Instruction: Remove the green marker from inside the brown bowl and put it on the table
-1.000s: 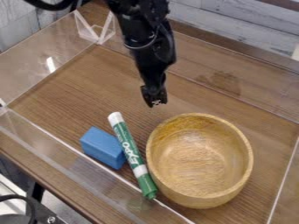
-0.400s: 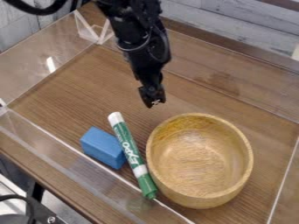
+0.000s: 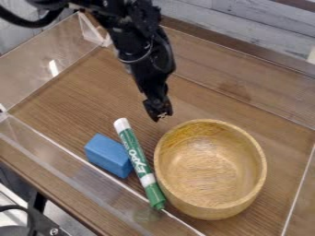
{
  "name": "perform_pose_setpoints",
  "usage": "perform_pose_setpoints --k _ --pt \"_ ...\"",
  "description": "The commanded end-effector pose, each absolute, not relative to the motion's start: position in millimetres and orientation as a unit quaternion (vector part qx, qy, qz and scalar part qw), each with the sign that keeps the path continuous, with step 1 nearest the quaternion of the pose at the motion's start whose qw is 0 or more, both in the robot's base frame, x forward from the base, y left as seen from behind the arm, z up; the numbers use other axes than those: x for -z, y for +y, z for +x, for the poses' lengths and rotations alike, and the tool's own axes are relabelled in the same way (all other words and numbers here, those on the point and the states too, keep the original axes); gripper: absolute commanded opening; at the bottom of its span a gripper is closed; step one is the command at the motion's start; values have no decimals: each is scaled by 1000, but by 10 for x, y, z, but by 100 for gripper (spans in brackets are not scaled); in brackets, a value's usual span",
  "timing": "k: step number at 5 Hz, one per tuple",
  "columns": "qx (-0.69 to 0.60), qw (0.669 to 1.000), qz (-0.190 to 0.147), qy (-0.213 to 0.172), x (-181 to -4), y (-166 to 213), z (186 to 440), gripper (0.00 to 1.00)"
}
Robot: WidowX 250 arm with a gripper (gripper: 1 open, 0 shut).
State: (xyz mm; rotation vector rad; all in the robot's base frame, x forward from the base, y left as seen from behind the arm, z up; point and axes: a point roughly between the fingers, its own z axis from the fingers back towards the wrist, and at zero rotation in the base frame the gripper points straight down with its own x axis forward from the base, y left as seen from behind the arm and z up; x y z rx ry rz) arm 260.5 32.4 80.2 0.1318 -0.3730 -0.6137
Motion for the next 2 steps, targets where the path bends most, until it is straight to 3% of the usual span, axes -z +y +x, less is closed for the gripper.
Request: perform_pose_setpoints --k 1,2 --pt "283 935 66 -205 -881 353 2611 100" --pt "273 938 57 -205 -832 352 2569 100"
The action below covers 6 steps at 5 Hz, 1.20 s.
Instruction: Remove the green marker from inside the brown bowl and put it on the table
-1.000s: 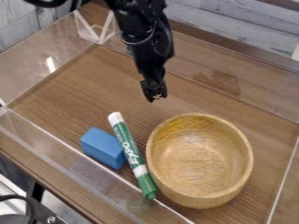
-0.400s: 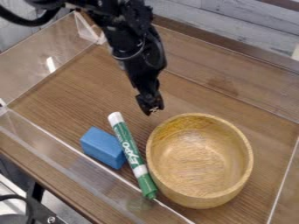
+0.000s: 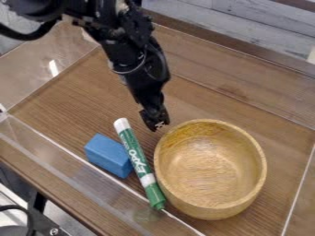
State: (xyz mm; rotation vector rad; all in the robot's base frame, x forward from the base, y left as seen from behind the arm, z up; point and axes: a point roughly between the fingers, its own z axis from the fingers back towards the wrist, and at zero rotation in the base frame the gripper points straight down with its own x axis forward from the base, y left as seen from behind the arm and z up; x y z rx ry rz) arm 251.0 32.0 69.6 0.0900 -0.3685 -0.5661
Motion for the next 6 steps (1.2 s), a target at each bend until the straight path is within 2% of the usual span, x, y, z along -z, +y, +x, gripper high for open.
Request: perform_pose_setpoints --k 1,6 --pt "266 941 50 -205 -781 359 2529 100" --pt "242 949 21 -200 -507 380 2419 100"
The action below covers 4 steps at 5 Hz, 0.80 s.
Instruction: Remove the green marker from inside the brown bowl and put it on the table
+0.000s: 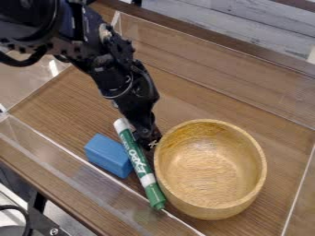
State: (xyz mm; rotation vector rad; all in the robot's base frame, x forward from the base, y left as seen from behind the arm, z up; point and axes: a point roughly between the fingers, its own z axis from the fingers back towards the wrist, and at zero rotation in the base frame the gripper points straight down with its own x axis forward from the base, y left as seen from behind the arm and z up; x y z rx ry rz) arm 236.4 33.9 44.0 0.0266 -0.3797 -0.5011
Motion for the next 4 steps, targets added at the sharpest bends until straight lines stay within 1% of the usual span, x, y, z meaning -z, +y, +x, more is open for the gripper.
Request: perform_pose_setpoints --k 1,2,4 --pt "238 951 18 -197 -443 402 2406 100" --pt "233 953 13 -195 -389 424 2391 0" --pt "226 955 3 -195 -343 463 2362 0"
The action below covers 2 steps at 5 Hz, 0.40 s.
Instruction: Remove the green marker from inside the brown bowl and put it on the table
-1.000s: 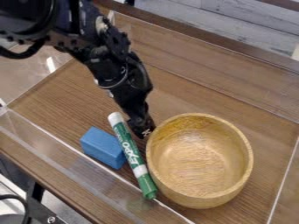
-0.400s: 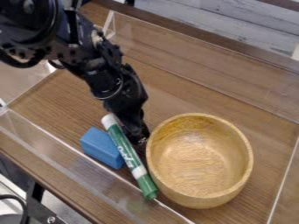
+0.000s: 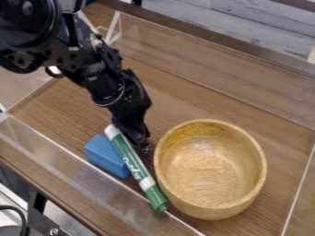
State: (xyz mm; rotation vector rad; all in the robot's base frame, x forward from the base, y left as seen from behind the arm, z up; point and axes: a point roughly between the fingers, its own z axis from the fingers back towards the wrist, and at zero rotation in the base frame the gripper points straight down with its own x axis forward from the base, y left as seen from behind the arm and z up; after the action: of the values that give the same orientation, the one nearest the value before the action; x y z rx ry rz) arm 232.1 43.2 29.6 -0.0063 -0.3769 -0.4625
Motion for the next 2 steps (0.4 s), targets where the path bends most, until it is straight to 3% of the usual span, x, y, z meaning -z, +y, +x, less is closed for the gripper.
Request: perform_pose_setpoints --k 1,2 --pt "221 955 -4 -195 -330 478 2352 0" --pt "217 956 -10 -195 -319 497 2350 0"
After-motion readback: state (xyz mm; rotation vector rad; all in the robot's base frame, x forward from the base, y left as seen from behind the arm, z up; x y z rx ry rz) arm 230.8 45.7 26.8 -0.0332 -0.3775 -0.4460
